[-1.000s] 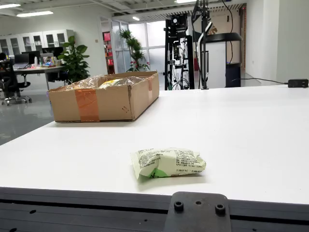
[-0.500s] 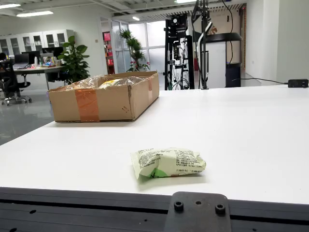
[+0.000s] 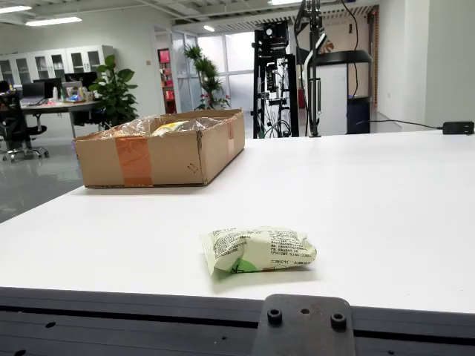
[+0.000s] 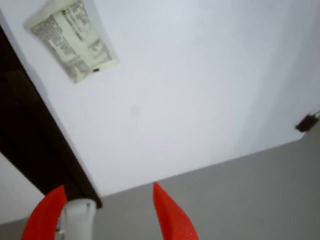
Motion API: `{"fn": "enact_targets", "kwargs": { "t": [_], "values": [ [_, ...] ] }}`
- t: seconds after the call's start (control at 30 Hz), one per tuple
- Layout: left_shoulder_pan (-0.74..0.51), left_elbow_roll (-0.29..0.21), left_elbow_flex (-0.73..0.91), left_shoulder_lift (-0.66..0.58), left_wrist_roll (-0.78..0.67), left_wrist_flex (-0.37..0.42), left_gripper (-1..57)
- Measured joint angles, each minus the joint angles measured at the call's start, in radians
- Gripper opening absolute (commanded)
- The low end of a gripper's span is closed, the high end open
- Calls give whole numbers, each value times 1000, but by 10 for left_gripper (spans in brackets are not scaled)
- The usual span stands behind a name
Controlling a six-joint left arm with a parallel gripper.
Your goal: Grasp a snack and put it in the bin.
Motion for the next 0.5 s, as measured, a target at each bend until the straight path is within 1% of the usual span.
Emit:
{"fn": "enact_targets", "kwargs": {
  "t": [0.07,0.17,0.5],
  "values": [
    [-8,19,4,9,-46,9,359],
    [-15,33,18,24,-100,17,376],
    [-33,47,81,94,-242,28,392]
  ]
}}
